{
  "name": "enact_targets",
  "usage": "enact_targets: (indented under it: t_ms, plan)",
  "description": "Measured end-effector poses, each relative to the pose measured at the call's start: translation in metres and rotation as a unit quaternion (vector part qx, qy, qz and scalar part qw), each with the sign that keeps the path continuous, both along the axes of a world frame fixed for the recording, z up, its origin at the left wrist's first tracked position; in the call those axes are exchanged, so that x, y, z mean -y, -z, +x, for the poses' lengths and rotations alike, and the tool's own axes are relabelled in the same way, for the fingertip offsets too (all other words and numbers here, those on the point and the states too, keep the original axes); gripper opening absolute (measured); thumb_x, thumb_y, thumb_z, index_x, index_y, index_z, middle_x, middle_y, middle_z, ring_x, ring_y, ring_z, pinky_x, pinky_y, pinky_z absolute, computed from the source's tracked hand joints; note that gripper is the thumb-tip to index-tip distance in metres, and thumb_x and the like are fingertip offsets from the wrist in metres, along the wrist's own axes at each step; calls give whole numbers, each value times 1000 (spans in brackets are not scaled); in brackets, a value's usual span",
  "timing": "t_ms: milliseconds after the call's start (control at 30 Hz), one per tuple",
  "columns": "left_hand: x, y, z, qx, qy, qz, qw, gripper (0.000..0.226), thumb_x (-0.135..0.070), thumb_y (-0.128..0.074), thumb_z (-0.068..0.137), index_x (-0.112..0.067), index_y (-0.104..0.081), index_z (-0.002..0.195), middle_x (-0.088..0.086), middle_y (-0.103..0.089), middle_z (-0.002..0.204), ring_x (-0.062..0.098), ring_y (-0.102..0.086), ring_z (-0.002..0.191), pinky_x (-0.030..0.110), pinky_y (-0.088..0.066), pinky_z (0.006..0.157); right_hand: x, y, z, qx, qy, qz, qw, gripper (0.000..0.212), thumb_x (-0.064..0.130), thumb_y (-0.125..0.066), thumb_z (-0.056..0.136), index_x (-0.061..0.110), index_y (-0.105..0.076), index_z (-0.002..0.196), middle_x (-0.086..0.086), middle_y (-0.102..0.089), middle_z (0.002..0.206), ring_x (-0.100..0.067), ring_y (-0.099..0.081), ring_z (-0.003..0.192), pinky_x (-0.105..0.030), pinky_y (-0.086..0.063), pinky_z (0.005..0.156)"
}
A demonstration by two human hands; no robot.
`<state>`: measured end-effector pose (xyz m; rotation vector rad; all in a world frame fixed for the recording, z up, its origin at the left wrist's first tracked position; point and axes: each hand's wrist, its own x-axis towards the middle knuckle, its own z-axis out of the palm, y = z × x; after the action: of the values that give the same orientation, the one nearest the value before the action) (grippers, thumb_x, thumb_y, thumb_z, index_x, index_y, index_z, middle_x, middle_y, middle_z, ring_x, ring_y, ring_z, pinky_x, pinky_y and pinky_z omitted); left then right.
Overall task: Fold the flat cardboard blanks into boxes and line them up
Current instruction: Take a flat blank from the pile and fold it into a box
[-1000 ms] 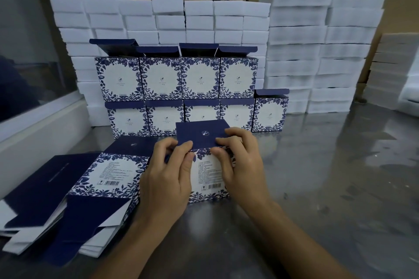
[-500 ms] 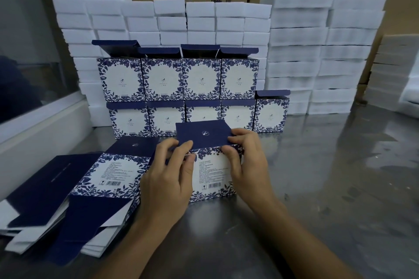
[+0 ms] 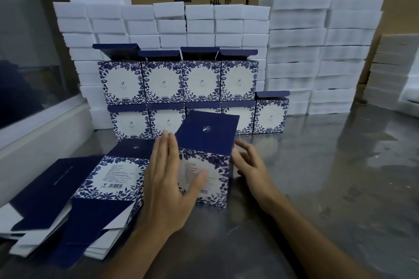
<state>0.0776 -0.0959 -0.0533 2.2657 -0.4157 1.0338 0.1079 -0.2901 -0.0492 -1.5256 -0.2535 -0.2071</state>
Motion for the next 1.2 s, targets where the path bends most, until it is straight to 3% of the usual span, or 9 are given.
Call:
enact_targets:
  t_ms: [200,333,433,600,767,867,933,1033,1200]
  plan:
    - [4,3,-2,-69,39,-17,997,115,-87,-38,75,-24,17,154,-16,25,160,1,15,147,33,-5,117,0,-4,-1,-16,89,9,996,37,39,-43,103,7,-61,96,-8,-66,93,-11,-60,82,-19,-49,69]
    - [3,6,1,-75,67,-42,994,76,-57,-40,93,-23,-17,157,-13,-20,160,-5,-20,143,10,-19,111,2,-4,0,-50,101,13,994,38,26,-42,108,-7,-61,105,-21,-65,90,-22,-56,80,-31,-49,68]
    - [1,11,6,-53,50,-86,994,46,-36,-42,101,-16,-43,142,-5,-54,128,16,-55,118,24,-44,95,0,-8,-2,-19,81,15,996,17,15,-58,100,9,-60,116,-30,-65,110,-21,-63,87,-30,-54,71]
    - [-3,11,7,-44,36,-146,988,73,-17,-61,94,-42,-21,151,-2,-38,151,13,-38,138,44,-42,108,2,1,0,5,54,-59,997,87,37,-78,79,38,-29,151,3,-51,139,-12,-54,126,-32,-49,99]
    - [-1,7,4,-38,52,-127,990,76,-46,-59,86,-41,-22,152,-8,-17,162,-2,-15,146,11,-19,112,-1,3,3,47,60,-106,991,105,60,-83,66,59,-17,147,13,-51,123,-1,-58,106,-18,-47,83]
    - [-1,7,3,-46,119,-179,975,72,-55,-49,87,-41,-18,150,-12,-20,161,4,-19,147,39,-24,120,-3,-2,1,77,73,-87,991,98,61,-73,64,66,-12,141,6,-48,109,-1,-53,87,-19,-44,82]
    - [-1,6,2,-44,147,-203,967,73,-60,-46,89,-41,-14,152,-15,-19,161,8,-21,148,53,-29,116,-4,-7,-2,99,57,-83,990,93,60,-68,68,72,-11,140,13,-45,123,9,-51,98,-23,-43,89]
    - [0,2,-1,-17,160,-201,966,71,-69,-41,90,-49,-10,151,-14,-18,162,10,-19,149,58,-32,112,-6,-14,-10,137,40,-87,986,85,64,-64,73,71,-14,143,19,-39,138,7,-42,123,-26,-41,102]
    - [3,-3,-3,8,142,-199,970,65,-68,-38,92,-40,-21,148,-2,-32,156,18,-32,144,56,-37,109,-12,-23,-16,171,63,-96,979,49,68,-53,83,53,-46,129,-2,-54,125,-15,-57,109,-30,-50,88]
